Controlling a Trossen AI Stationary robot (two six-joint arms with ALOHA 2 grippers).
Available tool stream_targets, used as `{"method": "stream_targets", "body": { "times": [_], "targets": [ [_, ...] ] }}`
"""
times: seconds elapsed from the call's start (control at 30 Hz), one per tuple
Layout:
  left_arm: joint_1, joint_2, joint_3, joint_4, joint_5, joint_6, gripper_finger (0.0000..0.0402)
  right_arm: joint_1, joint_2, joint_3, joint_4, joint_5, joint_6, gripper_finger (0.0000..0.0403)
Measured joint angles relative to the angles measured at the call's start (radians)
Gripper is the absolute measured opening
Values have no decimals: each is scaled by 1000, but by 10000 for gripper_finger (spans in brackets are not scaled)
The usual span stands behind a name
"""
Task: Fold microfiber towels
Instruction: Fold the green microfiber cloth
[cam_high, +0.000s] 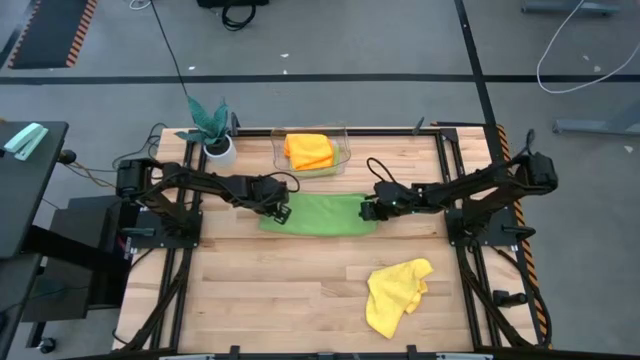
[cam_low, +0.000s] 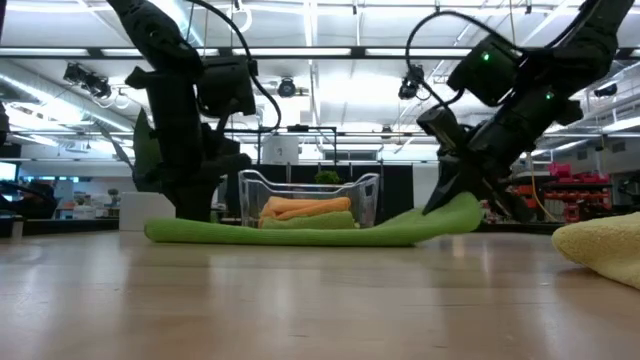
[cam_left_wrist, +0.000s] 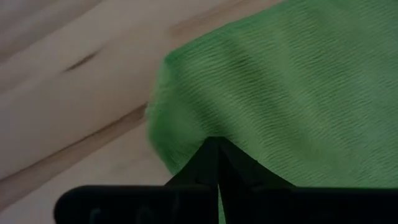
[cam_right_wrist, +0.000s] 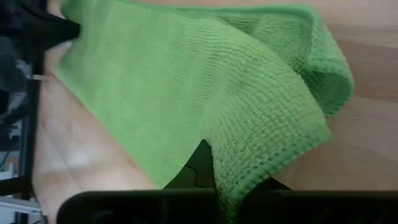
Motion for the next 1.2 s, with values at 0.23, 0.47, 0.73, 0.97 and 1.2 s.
{"method": "stream_targets", "body": {
  "times": [0.23, 0.47, 0.73, 0.97, 1.2],
  "targets": [
    [-12, 61, 10, 77, 8, -1, 13, 29, -141, 1, -167, 57, 0, 1],
    [-26, 131, 105, 65, 17, 31, 10, 46, -273, 1, -310, 90, 4, 0],
    [-32, 273, 285, 69, 56, 86, 8, 46, -323, 1, -367, 92, 19, 0],
    [-72, 344, 385, 51, 22, 146, 11, 46, -317, 27, -393, 93, 18, 0],
    [-55, 316, 397, -33, 7, 150, 18, 30, -255, 169, -514, 100, -73, 0]
  ]
}}
